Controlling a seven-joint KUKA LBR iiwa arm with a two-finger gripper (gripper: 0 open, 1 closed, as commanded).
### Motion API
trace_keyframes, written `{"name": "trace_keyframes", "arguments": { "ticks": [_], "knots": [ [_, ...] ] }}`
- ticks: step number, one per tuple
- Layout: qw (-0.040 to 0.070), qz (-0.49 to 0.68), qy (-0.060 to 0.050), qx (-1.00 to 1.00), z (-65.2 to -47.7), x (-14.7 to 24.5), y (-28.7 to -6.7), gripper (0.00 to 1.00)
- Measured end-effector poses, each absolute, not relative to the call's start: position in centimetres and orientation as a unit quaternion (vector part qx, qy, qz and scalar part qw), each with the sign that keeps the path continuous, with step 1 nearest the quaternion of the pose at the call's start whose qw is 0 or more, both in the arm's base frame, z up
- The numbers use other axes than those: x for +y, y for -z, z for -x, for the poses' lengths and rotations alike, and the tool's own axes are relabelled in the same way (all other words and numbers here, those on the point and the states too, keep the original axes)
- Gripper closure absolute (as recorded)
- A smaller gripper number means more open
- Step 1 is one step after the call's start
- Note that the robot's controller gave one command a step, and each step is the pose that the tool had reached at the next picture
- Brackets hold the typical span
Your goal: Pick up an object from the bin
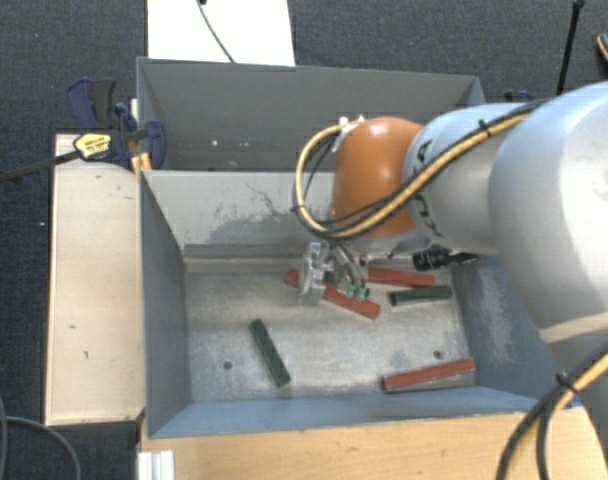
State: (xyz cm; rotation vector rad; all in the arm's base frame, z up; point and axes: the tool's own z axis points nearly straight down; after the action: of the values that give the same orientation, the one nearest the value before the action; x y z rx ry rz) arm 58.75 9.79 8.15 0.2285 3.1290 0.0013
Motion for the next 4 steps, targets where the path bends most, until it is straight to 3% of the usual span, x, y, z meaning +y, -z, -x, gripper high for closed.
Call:
{"name": "trace_keyframes", "arguments": {
  "ticks": [1,2,3,4],
  "knots": [
    [0.004,-0.36,-0.002,0.933,-56.1,10.3,-38.8,1.0],
    [-0.003,-0.191,0.001,0.981,-48.6,8.2,-22.5,1.0],
    [0.001,-0.192,0.0,0.981,-48.8,8.2,-22.8,0.0],
    [-0.002,-0.159,0.002,0.987,-54.8,-0.1,-12.6,0.0]
  ]
}}
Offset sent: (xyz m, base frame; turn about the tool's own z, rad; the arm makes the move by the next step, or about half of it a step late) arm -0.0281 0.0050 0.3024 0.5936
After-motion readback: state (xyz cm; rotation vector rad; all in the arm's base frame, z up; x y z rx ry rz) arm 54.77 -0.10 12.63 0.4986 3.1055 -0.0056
